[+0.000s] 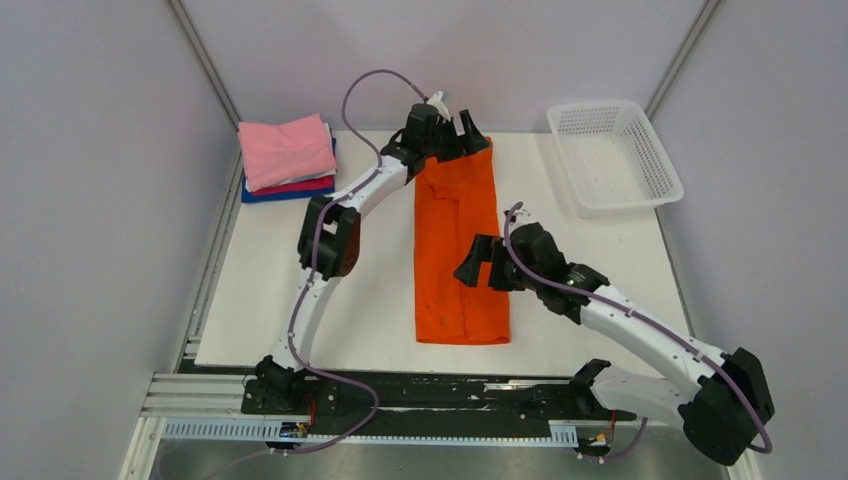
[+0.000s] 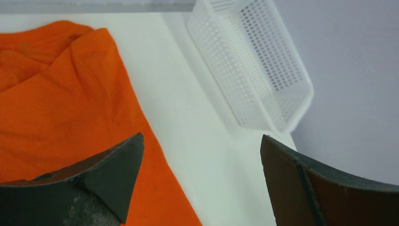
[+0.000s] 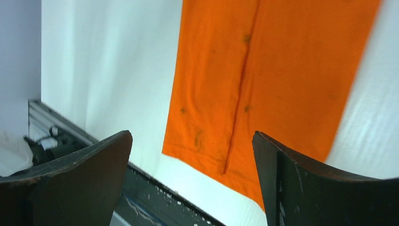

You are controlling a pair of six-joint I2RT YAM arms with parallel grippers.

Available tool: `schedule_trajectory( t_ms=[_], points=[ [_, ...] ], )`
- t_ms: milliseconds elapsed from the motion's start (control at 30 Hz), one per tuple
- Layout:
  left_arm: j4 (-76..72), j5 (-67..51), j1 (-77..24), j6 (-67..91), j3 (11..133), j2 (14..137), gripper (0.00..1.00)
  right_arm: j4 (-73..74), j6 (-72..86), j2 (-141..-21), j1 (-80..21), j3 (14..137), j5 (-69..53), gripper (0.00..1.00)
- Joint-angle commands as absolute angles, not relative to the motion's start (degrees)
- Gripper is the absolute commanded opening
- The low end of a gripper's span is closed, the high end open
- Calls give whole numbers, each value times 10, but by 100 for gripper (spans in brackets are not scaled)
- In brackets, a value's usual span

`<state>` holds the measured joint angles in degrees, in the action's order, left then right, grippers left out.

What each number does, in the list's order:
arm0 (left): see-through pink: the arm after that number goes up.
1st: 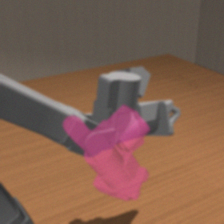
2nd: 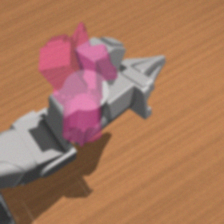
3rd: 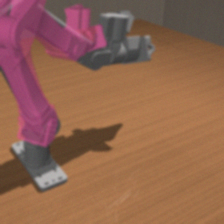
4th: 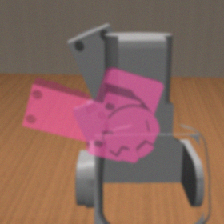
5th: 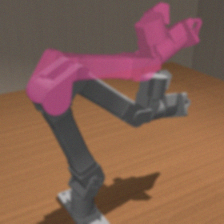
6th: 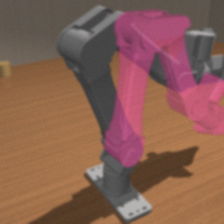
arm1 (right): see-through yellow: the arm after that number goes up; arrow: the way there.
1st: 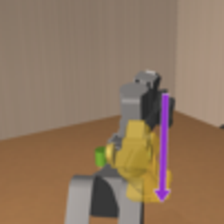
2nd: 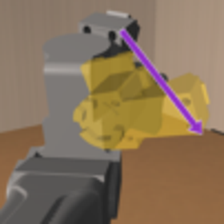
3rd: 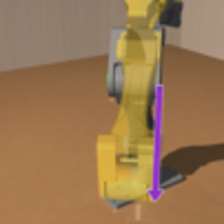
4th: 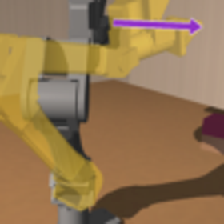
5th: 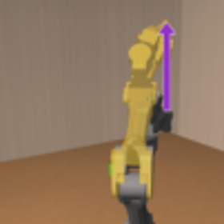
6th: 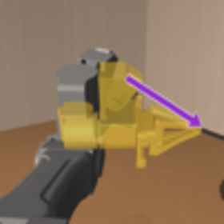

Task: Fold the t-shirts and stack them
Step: Rotate the tshirt 90 degrees, then grab the bottom of the folded rectangular tshirt with both arms

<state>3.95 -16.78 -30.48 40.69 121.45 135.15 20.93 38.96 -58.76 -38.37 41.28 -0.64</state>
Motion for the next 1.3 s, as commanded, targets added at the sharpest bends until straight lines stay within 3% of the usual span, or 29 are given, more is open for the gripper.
schedule_trajectory(
  t_ms=[0, 200, 533, 933, 1133, 1267],
  points=[
    [45, -93, -338, 317, 1029, 1099, 100, 255, 425, -512, -353, 372, 110, 100],
    [88, -31, -365, 347, 697, 856, 100, 280, 423, -411, -276, 323, 78, 100],
    [242, 71, -483, 417, 489, 673, 100, 320, 412, -451, -212, 309, 11, 100],
    [181, -23, -523, 474, 381, 721, 97, 320, 439, -487, -206, 279, -51, 99],
    [161, -53, -525, 469, 388, 779, 83, 320, 467, -462, -206, 254, -62, 95],
    [164, -65, -531, 465, 399, 806, 65, 320, 471, -461, -206, 245, -64, 92]
  ],
)
